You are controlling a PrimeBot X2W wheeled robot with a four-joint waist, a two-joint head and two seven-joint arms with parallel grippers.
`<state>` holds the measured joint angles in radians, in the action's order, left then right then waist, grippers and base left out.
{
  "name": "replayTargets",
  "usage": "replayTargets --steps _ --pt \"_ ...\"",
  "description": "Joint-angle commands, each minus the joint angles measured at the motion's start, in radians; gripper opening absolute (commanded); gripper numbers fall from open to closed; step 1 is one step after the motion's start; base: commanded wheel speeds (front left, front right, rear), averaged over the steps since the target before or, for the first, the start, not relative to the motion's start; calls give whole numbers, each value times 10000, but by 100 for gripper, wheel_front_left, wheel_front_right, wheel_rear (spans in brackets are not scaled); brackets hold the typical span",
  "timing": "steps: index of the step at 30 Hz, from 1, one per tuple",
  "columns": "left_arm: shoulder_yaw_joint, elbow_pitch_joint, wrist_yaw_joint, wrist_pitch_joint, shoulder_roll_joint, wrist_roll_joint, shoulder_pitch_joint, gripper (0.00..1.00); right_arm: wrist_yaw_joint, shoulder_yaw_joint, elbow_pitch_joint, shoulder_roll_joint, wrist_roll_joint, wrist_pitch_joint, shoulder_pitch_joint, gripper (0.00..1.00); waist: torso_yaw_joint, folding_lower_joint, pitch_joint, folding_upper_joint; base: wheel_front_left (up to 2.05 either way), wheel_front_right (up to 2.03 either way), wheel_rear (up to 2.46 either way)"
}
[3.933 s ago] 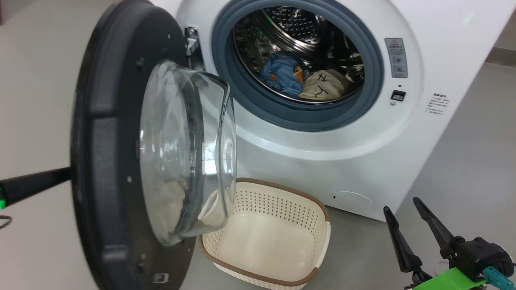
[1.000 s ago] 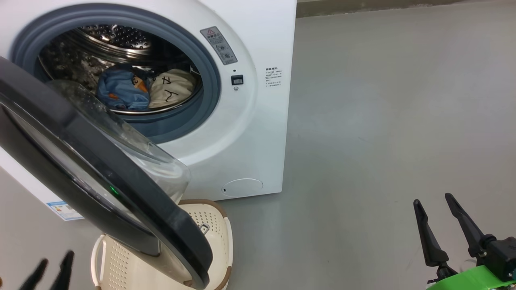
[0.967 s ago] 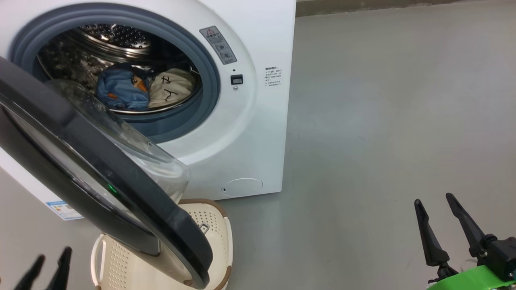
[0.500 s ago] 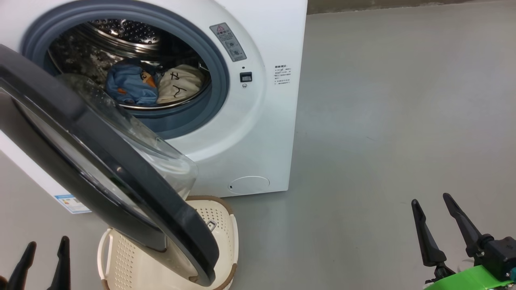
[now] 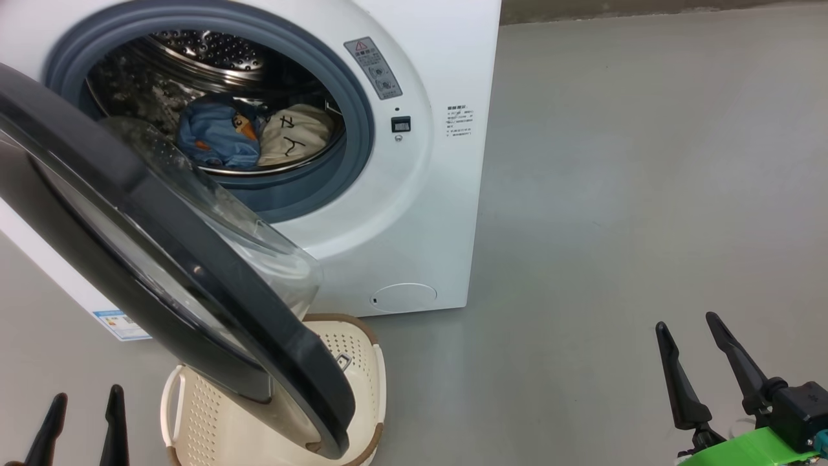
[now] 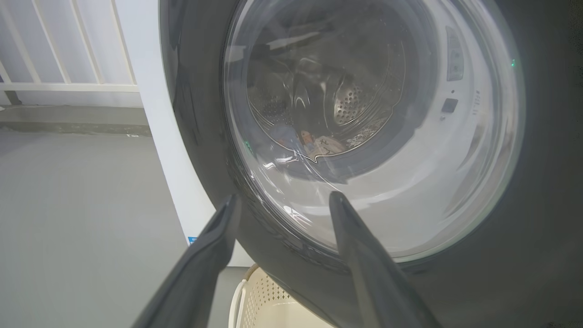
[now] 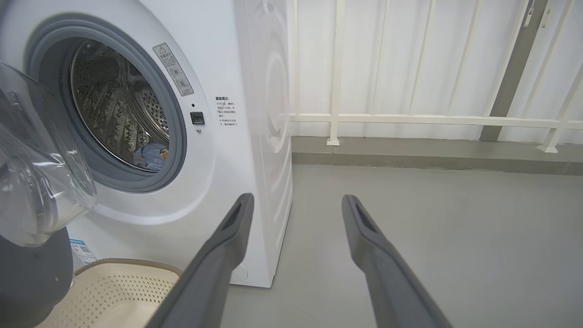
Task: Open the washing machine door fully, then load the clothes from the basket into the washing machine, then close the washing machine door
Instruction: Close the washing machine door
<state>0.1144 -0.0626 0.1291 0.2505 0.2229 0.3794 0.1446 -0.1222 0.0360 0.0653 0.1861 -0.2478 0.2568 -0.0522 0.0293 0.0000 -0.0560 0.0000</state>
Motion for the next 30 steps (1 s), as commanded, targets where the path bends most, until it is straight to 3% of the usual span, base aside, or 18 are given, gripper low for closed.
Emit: replayTargets --steps 1,5,18,19,20,21,22,23,30 --pt "481 284 15 112 53 -118 -143 100 -85 218 -200 84 -32 49 230 100 9 0 -19 0 0 0 0" --pt "570 299 15 112 -208 -225 -80 100 -85 231 -194 58 -36 49 277 100 38 0 -67 0 0 0 0" --pt "508 278 15 112 -236 -136 -126 100 -85 297 -175 54 -53 49 345 100 247 0 -11 0 0 0 0" --pt "483 280 15 112 -250 -134 -118 100 -85 305 -174 38 -72 49 338 91 286 0 18 0 0 0 0" --pt "444 279 15 112 -260 -132 -106 100 -85 329 -176 20 -103 49 333 58 327 0 46 0 0 0 0" --pt "409 279 15 112 -268 -132 -97 100 -85 383 -178 8 -137 49 333 38 372 0 74 0 0 0 0" --pt "403 284 15 112 -289 -129 -88 100 -85 447 -183 -6 -170 49 349 8 414 0 102 0 0 0 0" --pt "387 290 15 112 -302 -127 -72 100 -85 523 -196 -23 -209 49 384 0 457 0 126 0 0 0 0" --pt "320 263 15 112 -335 -83 104 100 -85 1294 -661 -100 -401 49 938 0 711 0 307 0 0 0 0"
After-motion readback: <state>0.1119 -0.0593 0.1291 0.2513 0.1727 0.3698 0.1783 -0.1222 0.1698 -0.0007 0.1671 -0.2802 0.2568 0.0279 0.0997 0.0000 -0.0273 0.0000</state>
